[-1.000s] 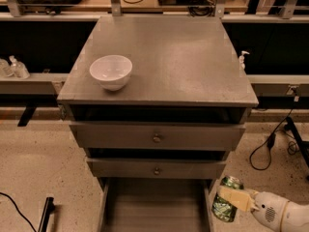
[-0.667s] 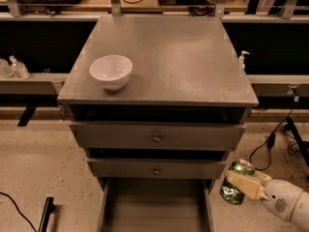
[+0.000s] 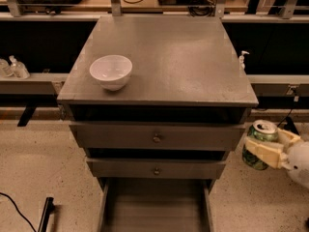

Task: Pick green can from bottom drawer and place on counter

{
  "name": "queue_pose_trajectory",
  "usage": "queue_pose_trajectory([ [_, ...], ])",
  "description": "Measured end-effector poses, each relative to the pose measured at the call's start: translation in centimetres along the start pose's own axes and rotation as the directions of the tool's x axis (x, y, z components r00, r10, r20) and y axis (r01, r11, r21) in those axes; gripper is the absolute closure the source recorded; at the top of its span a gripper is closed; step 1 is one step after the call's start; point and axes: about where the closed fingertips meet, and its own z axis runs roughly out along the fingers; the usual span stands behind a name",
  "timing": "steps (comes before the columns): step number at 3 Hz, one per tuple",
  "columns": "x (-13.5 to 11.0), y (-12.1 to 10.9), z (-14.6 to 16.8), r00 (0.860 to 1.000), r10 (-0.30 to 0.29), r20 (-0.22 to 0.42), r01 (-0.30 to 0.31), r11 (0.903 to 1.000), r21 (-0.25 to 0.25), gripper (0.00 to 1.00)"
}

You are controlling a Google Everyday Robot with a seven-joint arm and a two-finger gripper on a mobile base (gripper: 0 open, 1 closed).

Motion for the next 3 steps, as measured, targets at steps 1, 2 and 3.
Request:
queue_pose_trajectory([
  [1,7.3,1.7,-1.0,0.983,-0.168,-0.073,0.165,0.9851,-0.049,1.0],
  [2,7.3,1.7,-0.9,0.983,-0.17,-0.073,0.167,0.9849,-0.048,1.0],
  [3,9.1,1.9,0.0,0.972,-0.192,-0.136,0.187,0.981,-0.053,1.0],
])
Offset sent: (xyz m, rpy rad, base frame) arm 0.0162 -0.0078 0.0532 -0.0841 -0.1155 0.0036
